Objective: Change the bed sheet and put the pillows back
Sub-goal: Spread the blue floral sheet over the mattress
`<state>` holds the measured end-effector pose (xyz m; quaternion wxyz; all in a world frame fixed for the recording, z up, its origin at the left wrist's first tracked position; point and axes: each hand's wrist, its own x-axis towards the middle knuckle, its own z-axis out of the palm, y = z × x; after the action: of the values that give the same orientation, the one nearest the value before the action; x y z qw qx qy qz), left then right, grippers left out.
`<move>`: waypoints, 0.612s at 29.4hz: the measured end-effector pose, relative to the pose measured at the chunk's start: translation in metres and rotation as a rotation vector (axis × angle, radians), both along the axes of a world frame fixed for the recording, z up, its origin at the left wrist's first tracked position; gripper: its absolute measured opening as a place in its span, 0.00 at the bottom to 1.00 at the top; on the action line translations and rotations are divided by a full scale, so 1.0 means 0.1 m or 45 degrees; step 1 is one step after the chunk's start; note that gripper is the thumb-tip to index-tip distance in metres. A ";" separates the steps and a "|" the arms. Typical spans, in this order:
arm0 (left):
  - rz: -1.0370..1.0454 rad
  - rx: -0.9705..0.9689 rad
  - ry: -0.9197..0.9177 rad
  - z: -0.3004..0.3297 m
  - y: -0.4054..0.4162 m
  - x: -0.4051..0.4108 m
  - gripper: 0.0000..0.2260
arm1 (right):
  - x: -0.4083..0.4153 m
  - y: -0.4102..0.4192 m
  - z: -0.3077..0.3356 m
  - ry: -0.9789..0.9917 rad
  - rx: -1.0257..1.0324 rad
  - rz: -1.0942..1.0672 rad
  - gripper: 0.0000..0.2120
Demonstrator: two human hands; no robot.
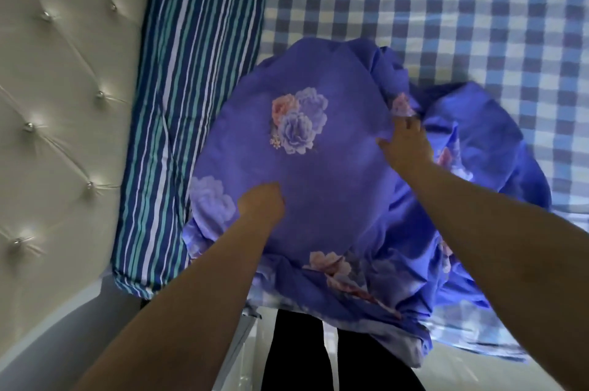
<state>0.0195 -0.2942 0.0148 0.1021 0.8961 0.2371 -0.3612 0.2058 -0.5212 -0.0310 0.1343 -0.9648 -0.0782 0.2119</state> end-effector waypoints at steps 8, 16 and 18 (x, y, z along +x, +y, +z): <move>-0.149 -0.016 -0.402 -0.21 -0.15 0.35 0.17 | 0.73 0.17 -0.46 0.699 0.293 -0.229 0.56; -0.307 -0.292 -0.960 -0.12 -0.50 0.66 0.19 | -1.05 0.49 -0.13 0.380 0.014 0.876 0.14; -0.512 -0.311 -0.709 -0.16 -0.59 0.72 0.27 | -1.64 0.32 0.00 1.018 -0.117 1.176 0.16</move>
<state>0.0914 -0.3531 -0.0008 0.1959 0.9700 -0.0257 -0.1417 0.0420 -0.4888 -0.0311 0.0059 -0.6817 -0.4226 0.5971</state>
